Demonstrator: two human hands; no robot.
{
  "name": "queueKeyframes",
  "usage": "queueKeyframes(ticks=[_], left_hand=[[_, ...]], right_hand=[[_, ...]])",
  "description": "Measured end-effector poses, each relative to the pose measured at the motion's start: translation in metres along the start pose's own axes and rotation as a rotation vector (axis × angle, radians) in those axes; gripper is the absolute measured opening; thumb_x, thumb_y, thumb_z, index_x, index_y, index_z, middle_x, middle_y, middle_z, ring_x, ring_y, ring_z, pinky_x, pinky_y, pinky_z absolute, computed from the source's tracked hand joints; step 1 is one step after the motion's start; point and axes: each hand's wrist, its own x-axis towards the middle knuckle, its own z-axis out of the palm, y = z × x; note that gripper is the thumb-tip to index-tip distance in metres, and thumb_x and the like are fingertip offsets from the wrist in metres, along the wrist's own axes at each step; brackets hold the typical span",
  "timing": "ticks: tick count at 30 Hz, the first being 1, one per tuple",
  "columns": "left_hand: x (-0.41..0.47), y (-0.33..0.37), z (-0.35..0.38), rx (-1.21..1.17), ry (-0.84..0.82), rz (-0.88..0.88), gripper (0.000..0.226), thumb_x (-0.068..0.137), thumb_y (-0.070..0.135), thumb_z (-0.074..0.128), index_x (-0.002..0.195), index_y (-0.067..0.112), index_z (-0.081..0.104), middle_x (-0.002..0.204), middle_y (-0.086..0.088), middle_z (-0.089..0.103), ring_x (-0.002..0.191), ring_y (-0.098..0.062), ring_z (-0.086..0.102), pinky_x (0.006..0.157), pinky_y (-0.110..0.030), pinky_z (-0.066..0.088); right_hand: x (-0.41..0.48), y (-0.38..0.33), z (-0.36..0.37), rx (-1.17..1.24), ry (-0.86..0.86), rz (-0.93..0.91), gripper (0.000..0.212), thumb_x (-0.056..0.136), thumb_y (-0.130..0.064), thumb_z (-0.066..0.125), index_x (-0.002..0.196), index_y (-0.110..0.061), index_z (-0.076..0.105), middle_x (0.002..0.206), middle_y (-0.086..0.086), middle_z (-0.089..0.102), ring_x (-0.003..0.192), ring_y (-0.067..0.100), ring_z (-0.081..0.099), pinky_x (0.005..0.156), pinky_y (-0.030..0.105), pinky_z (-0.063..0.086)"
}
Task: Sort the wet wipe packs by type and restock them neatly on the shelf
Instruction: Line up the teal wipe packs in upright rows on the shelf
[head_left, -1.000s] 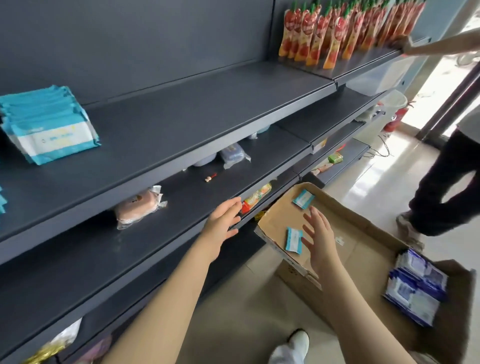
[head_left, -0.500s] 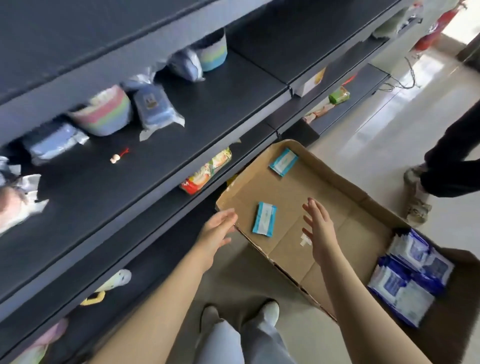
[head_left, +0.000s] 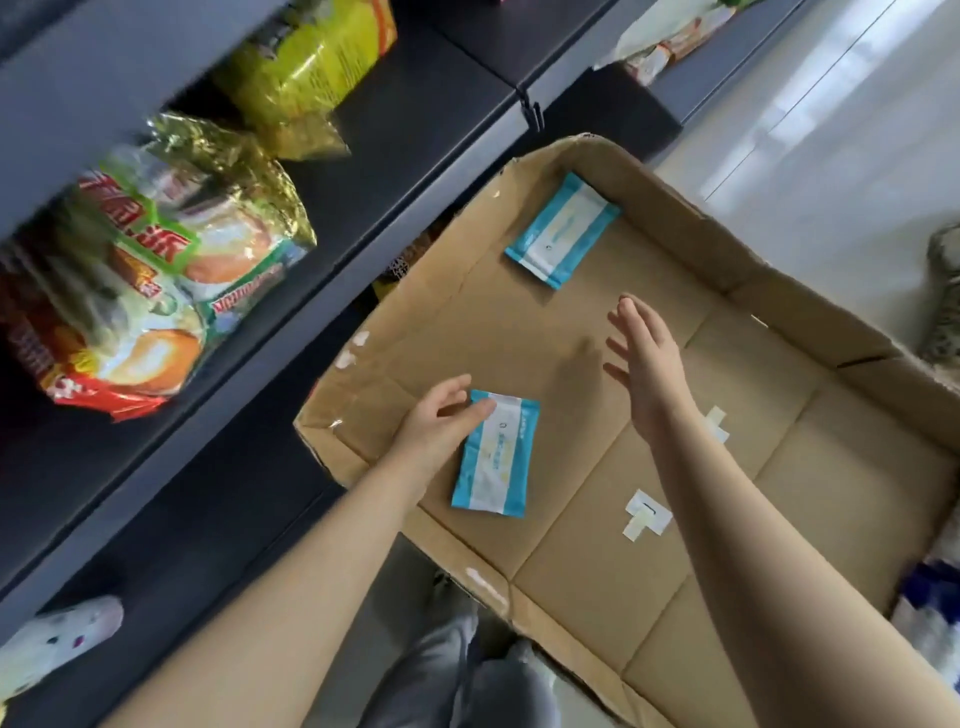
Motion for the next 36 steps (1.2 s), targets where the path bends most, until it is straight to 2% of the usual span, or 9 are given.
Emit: queueKeyframes(ticks=[6,9,12,15,20,23,27,33,36], left_hand=[[0.029,-0.011,0.011,0.276,0.085,0.13,0.052,0.079,0.017,0.08,0.125,0.027,0.057,0.109,0.007,0.051,0.082,-0.002,0.054,0.061,-0.005,0.044],[0.036,-0.015,0.014,0.444,0.141,0.204,0.045,0.076,0.013,0.082,0.113,0.026,0.06,0.096,0.009,0.051,0.075,-0.004,0.05,0.064,-0.007,0.04],[0.048,-0.01,0.011,0.453,0.162,0.214,0.031,0.074,0.015,0.083,0.098,0.021,0.064,0.091,0.007,0.056,0.076,-0.006,0.053,0.069,-0.017,0.044],[0.058,0.003,0.006,0.439,0.185,0.243,0.02,0.078,0.016,0.08,0.091,0.019,0.065,0.092,0.006,0.056,0.076,-0.005,0.052,0.069,-0.015,0.043],[0.069,0.015,0.001,0.47,0.228,0.297,0.017,0.081,0.013,0.077,0.081,0.018,0.061,0.094,0.006,0.052,0.079,-0.006,0.054,0.066,-0.002,0.04],[0.066,0.016,0.001,0.445,0.217,0.277,0.021,0.084,0.017,0.075,0.096,0.022,0.059,0.097,0.008,0.053,0.081,-0.007,0.056,0.062,-0.005,0.044],[0.064,0.014,0.003,0.496,0.188,0.269,0.033,0.082,0.019,0.077,0.11,0.023,0.059,0.1,0.009,0.049,0.075,-0.004,0.052,0.057,-0.007,0.044],[0.059,0.007,0.008,0.418,0.195,0.219,0.017,0.084,0.019,0.076,0.094,0.018,0.063,0.1,0.004,0.052,0.08,-0.004,0.054,0.062,-0.007,0.043],[0.041,0.005,0.007,0.15,0.134,0.145,0.014,0.09,0.02,0.069,0.1,0.019,0.059,0.107,0.002,0.065,0.098,-0.009,0.065,0.072,-0.019,0.052]], right_hand=[[0.055,-0.006,0.015,0.013,0.015,-0.028,0.044,0.099,-0.043,0.056,0.139,-0.025,0.05,0.129,0.0,0.063,0.097,0.008,0.061,0.068,0.017,0.048],[0.069,-0.016,0.024,-0.051,0.011,-0.054,0.058,0.092,-0.049,0.064,0.141,-0.022,0.05,0.128,0.002,0.065,0.1,0.008,0.064,0.073,0.02,0.052],[0.085,-0.027,0.035,-0.109,0.08,-0.052,0.087,0.065,-0.063,0.075,0.136,-0.018,0.054,0.127,0.001,0.066,0.112,0.016,0.065,0.094,0.034,0.055],[0.104,-0.031,0.042,-0.145,0.179,-0.045,0.086,0.053,-0.063,0.08,0.123,-0.017,0.061,0.116,0.0,0.07,0.105,0.02,0.068,0.092,0.044,0.057],[0.111,-0.033,0.056,-0.229,0.332,-0.009,0.049,0.073,-0.038,0.084,0.11,-0.021,0.058,0.105,-0.012,0.062,0.103,0.012,0.064,0.091,0.031,0.053],[0.11,-0.033,0.058,-0.175,0.365,0.014,0.043,0.073,-0.033,0.085,0.106,-0.021,0.059,0.088,-0.017,0.061,0.094,0.009,0.065,0.084,0.026,0.052],[0.103,-0.032,0.051,-0.058,0.304,0.037,0.036,0.08,-0.023,0.081,0.11,-0.014,0.064,0.094,-0.006,0.07,0.086,0.009,0.07,0.058,0.015,0.053],[0.071,-0.015,0.027,0.225,0.211,0.167,0.038,0.088,-0.017,0.074,0.122,-0.005,0.063,0.106,0.006,0.072,0.084,0.01,0.07,0.061,0.016,0.052],[0.038,-0.012,0.007,0.45,0.156,0.224,0.039,0.093,-0.012,0.067,0.13,-0.004,0.056,0.115,0.013,0.071,0.1,0.021,0.072,0.087,0.033,0.059]])
